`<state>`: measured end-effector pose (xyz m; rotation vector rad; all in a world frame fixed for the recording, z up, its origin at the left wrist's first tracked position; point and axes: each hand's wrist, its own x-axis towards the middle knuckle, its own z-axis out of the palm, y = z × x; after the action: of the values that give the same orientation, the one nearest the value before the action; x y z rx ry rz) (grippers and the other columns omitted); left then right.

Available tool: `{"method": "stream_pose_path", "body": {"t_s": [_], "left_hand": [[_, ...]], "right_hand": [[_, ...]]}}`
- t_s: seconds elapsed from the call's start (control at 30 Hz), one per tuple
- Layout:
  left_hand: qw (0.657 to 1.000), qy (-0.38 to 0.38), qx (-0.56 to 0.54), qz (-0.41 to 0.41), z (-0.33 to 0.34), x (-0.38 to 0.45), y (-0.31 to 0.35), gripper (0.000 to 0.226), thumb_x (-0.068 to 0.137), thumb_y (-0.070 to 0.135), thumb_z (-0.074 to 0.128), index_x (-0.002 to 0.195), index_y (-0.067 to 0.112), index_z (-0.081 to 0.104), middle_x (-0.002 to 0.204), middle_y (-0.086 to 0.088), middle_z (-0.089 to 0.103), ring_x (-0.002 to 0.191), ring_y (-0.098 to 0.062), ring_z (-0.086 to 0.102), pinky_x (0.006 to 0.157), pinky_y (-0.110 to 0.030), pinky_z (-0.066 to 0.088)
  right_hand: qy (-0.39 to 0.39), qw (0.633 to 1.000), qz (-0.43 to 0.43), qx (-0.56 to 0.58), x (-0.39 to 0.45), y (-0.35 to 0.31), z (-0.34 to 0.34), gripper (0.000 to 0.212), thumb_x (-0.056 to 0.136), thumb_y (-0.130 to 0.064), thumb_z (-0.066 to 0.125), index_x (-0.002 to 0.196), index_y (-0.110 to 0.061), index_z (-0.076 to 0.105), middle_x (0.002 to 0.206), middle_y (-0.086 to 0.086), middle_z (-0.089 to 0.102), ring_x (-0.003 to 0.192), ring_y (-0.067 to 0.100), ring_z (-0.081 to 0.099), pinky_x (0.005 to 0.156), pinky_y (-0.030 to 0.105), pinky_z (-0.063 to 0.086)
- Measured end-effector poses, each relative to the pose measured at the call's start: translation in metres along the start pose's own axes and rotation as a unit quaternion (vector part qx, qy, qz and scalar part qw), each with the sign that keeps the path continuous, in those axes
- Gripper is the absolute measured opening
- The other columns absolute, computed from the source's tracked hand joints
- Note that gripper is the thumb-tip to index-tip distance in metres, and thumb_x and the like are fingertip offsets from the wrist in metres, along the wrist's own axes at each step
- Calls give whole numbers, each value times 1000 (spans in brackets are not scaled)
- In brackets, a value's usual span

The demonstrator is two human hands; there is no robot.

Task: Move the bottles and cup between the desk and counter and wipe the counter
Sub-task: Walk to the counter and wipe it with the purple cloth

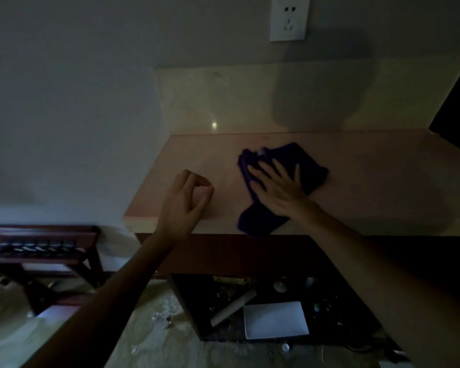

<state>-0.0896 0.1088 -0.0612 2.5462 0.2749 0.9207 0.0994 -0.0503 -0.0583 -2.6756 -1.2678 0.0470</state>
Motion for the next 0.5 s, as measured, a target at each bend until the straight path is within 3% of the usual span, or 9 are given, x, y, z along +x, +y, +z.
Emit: {"method": "stream_pose_path", "body": {"t_s": [0.3, 0.4, 0.5], "left_hand": [[984, 128, 45, -112, -88, -40, -81, 21, 101, 32, 48, 93, 14, 55, 96, 4, 51, 90, -16, 52, 74, -41, 51], [977, 156, 72, -123, -106, -42, -91, 21, 102, 32, 46, 96, 13, 54, 98, 3, 50, 91, -16, 52, 75, -41, 51], [971, 176, 76, -140, -107, -37, -90, 20, 101, 31, 46, 97, 13, 53, 99, 0, 51, 93, -17, 51, 76, -43, 51]], "right_hand": [[-1, 979, -205, 14, 40, -223, 47, 55, 98, -54, 11, 150, -39, 19, 163, -10, 10, 151, 22, -2, 114, 65, -8], [0, 963, -268, 12, 36, -242, 50, 53, 98, -55, 14, 147, -39, 26, 161, -10, 15, 151, 22, -2, 114, 67, -4], [3, 952, -307, 4, 33, -227, 50, 56, 96, -58, 15, 149, -41, 20, 162, -11, 14, 151, 20, -2, 115, 64, -2]]}}
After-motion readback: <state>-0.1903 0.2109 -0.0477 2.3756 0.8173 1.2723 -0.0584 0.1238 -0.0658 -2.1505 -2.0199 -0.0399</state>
